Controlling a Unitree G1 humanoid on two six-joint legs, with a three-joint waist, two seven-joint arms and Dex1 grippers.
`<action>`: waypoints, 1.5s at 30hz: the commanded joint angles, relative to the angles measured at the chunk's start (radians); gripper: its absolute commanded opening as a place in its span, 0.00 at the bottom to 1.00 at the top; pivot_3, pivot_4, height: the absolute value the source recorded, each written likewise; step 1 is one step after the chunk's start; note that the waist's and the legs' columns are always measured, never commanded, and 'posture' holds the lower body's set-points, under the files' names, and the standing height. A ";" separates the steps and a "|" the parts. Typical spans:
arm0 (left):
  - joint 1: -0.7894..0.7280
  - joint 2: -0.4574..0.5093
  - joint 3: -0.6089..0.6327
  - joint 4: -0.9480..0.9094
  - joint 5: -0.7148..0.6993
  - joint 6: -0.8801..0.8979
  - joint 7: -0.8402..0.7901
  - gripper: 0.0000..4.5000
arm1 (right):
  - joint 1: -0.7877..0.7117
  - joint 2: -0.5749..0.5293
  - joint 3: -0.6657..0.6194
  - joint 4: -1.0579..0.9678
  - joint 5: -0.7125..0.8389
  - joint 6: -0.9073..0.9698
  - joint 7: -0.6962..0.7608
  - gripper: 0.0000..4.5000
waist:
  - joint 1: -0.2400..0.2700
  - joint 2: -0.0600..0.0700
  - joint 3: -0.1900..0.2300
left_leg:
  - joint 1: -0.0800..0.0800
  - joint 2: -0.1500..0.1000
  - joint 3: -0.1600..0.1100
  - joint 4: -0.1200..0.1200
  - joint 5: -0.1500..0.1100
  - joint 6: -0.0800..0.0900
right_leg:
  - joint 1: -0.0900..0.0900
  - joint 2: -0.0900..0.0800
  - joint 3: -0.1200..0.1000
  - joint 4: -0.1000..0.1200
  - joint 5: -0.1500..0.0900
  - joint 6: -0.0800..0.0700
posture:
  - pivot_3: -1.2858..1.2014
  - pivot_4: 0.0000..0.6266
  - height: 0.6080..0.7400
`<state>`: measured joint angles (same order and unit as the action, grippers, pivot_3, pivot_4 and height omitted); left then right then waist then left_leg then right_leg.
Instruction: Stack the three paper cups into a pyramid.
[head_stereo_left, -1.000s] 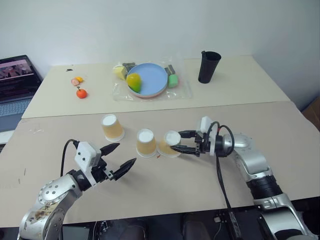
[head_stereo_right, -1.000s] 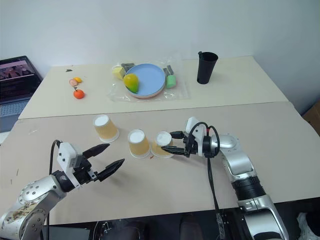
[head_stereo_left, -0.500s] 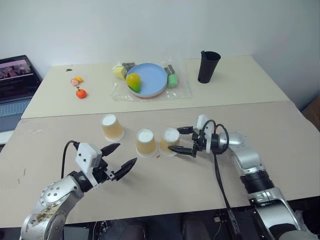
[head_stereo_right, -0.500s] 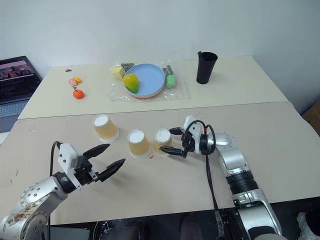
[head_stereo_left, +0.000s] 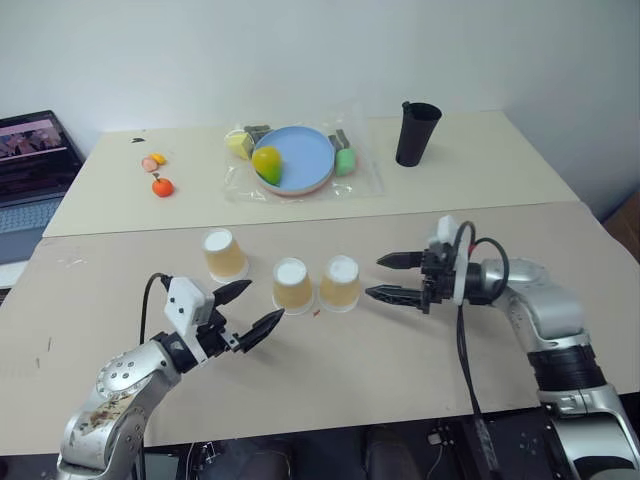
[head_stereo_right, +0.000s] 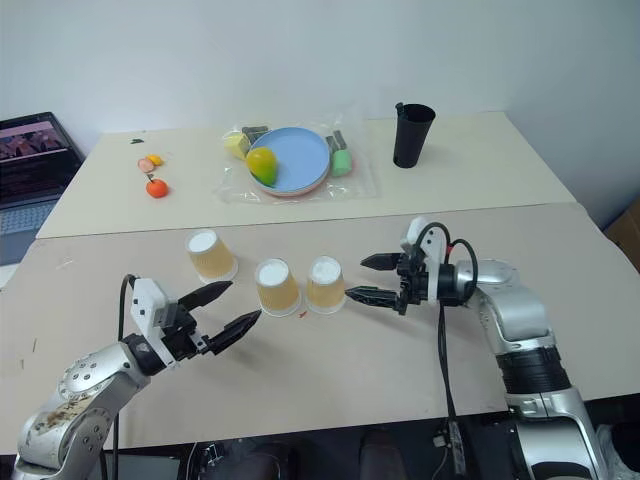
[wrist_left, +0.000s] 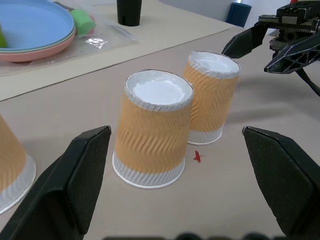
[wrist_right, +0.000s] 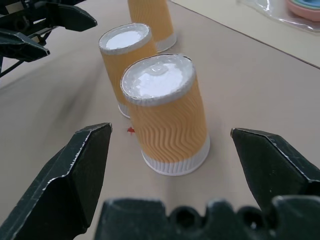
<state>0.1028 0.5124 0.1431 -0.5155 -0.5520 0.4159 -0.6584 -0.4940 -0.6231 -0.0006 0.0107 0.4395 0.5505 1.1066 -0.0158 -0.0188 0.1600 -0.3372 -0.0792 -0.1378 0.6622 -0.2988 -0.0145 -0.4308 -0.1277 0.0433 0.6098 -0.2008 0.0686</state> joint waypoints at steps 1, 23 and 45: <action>0.001 0.001 0.040 -0.015 -0.015 -0.011 0.014 1.00 | 0.019 -0.034 -0.086 -0.066 -0.037 -0.102 -0.076 1.00 | 0.002 0.000 0.000 | 0.000 0.000 0.000 0.000 0.000 0.000 | 0.000 0.000 0.000 0.000 0.000 0.000 | 0.52 0.24 1.00; -0.168 -0.058 0.145 0.199 0.099 -0.018 0.253 1.00 | 0.046 -0.007 -0.122 -0.125 -0.009 -0.150 -0.192 1.00 | 0.004 0.000 0.000 | 0.000 0.000 0.001 0.000 0.000 -0.001 | -0.001 0.000 0.000 0.000 0.001 -0.001 | 0.52 0.24 1.00; -0.335 -0.096 0.091 0.397 0.182 -0.060 0.274 1.00 | 0.050 -0.014 -0.141 -0.149 0.013 -0.132 -0.214 1.00 | 0.003 0.000 0.000 | -0.001 0.000 0.001 0.000 0.001 -0.002 | -0.001 0.000 0.000 0.000 0.001 -0.001 | 0.52 0.24 1.00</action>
<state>-0.2050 0.4145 0.2231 -0.1308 -0.3770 0.3841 -0.3840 -0.4286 -0.6310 -0.1066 -0.0908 0.4274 0.4214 0.8999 -0.0130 -0.0192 0.1602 -0.3377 -0.0789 -0.1366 0.6627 -0.2977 -0.0166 -0.4318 -0.1277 0.0432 0.6100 -0.2001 0.0679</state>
